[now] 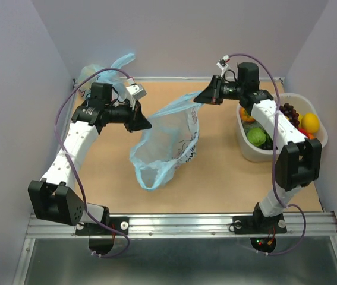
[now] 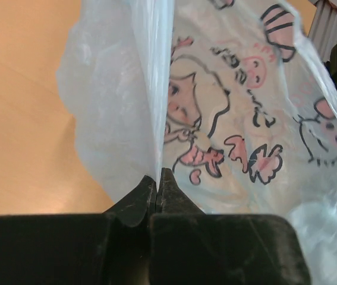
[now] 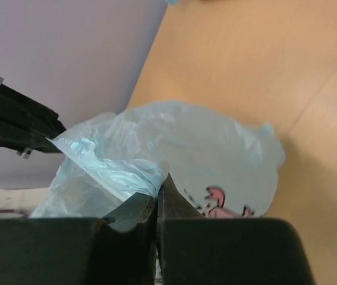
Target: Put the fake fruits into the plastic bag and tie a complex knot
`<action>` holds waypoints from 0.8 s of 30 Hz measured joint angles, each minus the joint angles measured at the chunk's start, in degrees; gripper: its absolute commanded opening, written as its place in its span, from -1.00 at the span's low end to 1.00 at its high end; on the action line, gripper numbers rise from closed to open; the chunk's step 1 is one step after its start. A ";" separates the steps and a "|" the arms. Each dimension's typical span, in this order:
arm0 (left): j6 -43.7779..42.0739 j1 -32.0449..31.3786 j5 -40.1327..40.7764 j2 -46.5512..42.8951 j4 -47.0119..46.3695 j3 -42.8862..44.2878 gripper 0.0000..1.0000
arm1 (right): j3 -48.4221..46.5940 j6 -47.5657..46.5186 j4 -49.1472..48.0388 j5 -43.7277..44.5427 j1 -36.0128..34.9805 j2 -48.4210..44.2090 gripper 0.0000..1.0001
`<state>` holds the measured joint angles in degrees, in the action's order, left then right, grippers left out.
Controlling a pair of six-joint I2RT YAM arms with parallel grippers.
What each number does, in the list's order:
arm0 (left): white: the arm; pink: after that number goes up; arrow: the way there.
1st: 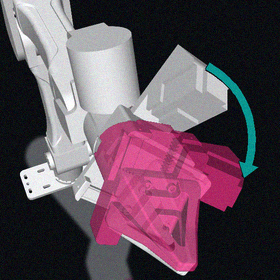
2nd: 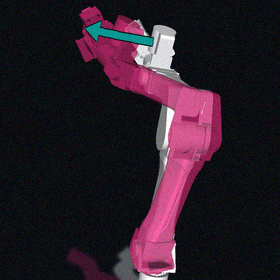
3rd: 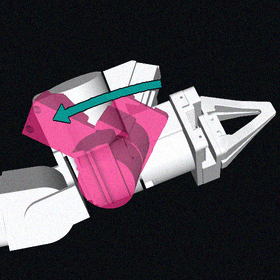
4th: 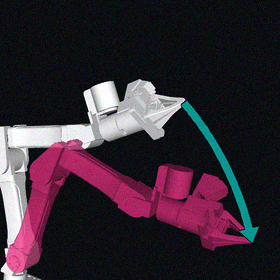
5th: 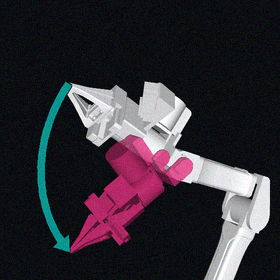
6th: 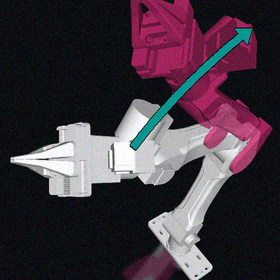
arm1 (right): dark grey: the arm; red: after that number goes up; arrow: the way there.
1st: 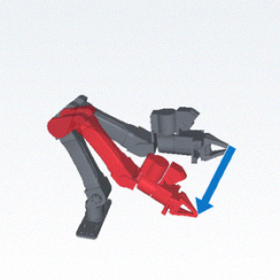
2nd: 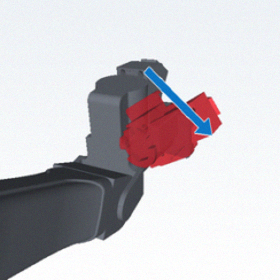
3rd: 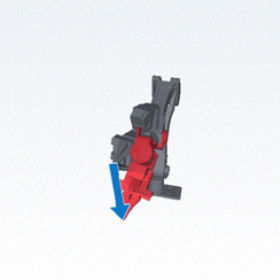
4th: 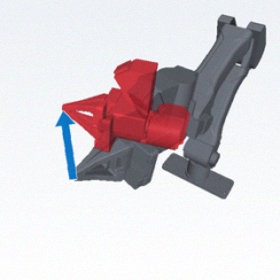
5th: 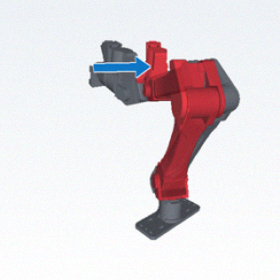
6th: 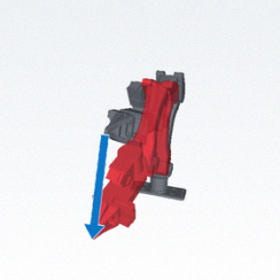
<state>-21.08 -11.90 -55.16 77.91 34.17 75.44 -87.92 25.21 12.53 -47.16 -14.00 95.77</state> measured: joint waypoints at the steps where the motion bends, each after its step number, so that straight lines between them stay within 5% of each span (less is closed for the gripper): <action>1: -0.63 -0.04 -0.07 0.00 -0.09 0.61 -1.00 | 0.48 3.06 0.85 -1.99 1.20 1.46 -0.99; 6: -0.04 0.00 -0.37 -0.02 -0.02 1.44 -1.00 | 0.79 11.87 2.56 -8.63 3.06 4.87 -0.82; 9: 3.98 0.46 -0.66 -0.02 -0.04 1.42 -1.00 | 0.46 13.53 1.07 -10.05 3.06 4.68 0.10; 10: 6.93 0.76 -0.20 -0.02 -0.20 1.42 -1.00 | 0.22 13.64 0.63 -9.70 3.10 4.68 0.63; 12: 10.54 1.18 0.92 0.02 -0.59 1.42 -1.00 | -0.13 13.07 0.42 -9.94 3.58 4.68 0.96; 24: 34.16 1.53 9.92 0.00 -8.63 -0.02 -1.00 | -4.00 -1.97 9.66 -1.81 7.98 -3.91 1.00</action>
<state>13.08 -10.37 -45.23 77.91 25.54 75.42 -91.92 23.24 22.20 -48.97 -6.02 91.85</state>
